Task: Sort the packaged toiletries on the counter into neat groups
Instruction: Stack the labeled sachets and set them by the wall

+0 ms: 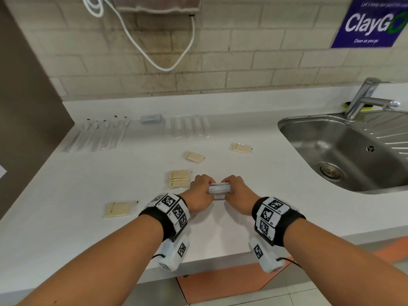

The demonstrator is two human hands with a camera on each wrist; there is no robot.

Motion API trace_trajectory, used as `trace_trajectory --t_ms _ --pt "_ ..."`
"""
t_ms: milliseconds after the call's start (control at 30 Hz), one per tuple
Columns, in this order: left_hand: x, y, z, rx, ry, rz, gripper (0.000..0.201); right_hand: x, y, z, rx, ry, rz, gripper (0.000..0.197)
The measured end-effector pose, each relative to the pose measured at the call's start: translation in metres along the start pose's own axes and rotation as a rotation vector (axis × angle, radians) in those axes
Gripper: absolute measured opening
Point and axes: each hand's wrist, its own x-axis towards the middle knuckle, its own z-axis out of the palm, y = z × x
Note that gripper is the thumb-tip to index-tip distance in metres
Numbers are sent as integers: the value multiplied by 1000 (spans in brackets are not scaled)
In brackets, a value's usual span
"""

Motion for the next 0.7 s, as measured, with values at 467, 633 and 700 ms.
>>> trace_trajectory --t_ms 467,633,700 --pt "-2 -3 -37 -53 -1 43 36 25 -13 -20 -81 -21 -50 35" --pt "-3 -10 -74 -159 78 51 41 35 -45 -33 13 18 -108 35" --pt "-2 -15 -87 -254 133 19 45 41 -55 -37 122 55 -73 37"
